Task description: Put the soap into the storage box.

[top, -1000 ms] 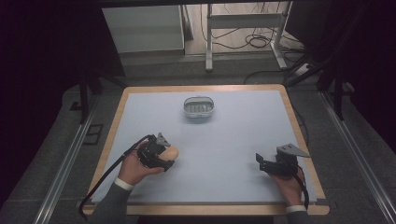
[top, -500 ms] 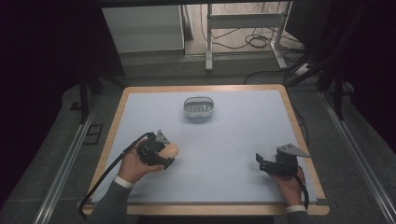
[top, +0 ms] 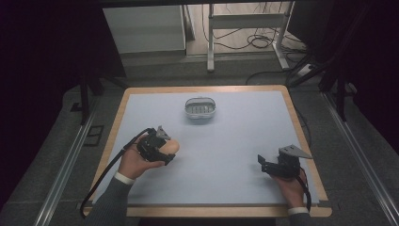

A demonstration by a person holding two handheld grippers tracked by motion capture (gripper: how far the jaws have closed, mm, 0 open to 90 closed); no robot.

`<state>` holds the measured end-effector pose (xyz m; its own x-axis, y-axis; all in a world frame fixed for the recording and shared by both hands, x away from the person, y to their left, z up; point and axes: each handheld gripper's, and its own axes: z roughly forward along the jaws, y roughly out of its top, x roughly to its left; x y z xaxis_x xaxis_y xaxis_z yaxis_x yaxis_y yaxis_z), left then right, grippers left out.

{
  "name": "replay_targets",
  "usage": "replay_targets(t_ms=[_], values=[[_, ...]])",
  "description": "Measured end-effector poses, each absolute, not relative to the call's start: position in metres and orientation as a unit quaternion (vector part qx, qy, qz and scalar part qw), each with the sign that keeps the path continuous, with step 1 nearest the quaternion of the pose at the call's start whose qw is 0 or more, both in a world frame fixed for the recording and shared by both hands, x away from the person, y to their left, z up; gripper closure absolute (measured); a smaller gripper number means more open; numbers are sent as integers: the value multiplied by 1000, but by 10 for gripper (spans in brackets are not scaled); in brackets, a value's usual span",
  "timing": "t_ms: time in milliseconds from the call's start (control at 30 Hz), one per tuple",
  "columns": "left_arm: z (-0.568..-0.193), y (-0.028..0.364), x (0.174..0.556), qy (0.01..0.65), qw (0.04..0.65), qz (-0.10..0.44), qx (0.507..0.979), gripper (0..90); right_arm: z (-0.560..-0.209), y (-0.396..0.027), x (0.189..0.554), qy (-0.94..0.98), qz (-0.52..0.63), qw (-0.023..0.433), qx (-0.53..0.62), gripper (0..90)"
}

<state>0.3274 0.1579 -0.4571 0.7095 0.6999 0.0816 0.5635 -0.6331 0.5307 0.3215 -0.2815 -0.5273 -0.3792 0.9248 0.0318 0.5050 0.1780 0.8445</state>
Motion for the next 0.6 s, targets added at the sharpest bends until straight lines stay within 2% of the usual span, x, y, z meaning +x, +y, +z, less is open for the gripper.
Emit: replay_targets(t_ms=[600], values=[[-447, 159, 338, 357, 253, 144, 888, 326, -527, -281, 322, 724, 407, 256, 495, 87]])
